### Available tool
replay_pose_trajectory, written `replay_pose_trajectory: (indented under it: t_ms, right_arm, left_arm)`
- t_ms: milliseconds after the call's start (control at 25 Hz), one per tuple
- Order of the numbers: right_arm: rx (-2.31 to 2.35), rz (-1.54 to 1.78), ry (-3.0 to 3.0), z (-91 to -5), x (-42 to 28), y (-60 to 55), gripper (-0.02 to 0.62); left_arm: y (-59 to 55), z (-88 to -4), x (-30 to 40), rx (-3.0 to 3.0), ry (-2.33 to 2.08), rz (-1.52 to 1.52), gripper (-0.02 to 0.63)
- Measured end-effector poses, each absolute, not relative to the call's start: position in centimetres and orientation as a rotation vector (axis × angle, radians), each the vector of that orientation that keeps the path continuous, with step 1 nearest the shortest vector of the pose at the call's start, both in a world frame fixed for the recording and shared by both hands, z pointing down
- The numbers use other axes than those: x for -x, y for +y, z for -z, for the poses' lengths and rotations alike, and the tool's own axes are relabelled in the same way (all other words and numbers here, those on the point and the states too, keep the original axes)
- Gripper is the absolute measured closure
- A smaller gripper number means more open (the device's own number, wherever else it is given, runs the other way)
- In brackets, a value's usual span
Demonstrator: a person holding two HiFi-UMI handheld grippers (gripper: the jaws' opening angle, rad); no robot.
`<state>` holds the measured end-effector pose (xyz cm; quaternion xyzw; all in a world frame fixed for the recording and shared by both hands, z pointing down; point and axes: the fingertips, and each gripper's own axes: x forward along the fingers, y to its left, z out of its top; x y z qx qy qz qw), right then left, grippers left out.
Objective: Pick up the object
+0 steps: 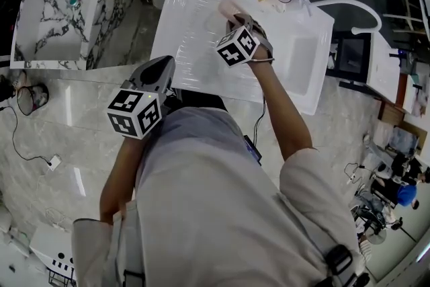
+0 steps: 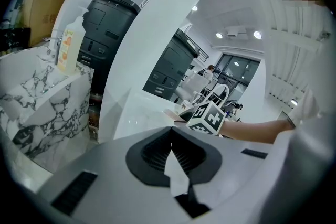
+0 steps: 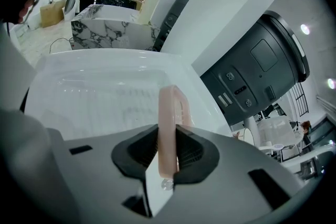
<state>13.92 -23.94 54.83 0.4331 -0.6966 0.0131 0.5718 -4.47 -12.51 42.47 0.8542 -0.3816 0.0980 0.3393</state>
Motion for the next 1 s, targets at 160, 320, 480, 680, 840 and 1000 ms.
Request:
replay_pose_trajectory:
  t_ms: [160, 320, 480, 680, 840, 1000]
  right_arm:
    - [-1.024, -0.04, -1.635, -54.4, -14.0, -23.4, 0.514]
    - [-1.036, -0.054, -1.651, -53.9, -13.7, -22.8, 0.514]
    - [-1.044, -0.054, -1.66, -53.4, -13.5, -22.2, 0.514]
    - [-1.053, -0.067, -1.662, -53.3, -13.3, -21.1, 0.514]
    - [-1.06, -0.081, -1.67, -53.3, -13.1, -20.3, 0.515]
    - [-1.07, -0.099, -1.675, -53.2, -13.0, -19.3, 0.515]
  left_arm:
    - [-12.3, -42.3, 4.4, -2.237, -0.988, -0.259, 0.603]
    - [-12.2, -42.0, 4.7, -2.245, -0.991, -0.26, 0.603]
    - [-11.8, -41.9, 4.6, -2.253, -0.988, -0.27, 0.603]
    - [-11.2, -41.9, 4.6, -2.261, -0.977, -0.28, 0.603]
    - [-11.0, -42.0, 5.0, -2.258, -0.983, -0.28, 0.603]
    - [-10.6, -42.1, 5.3, -2.256, -0.983, -0.279, 0.603]
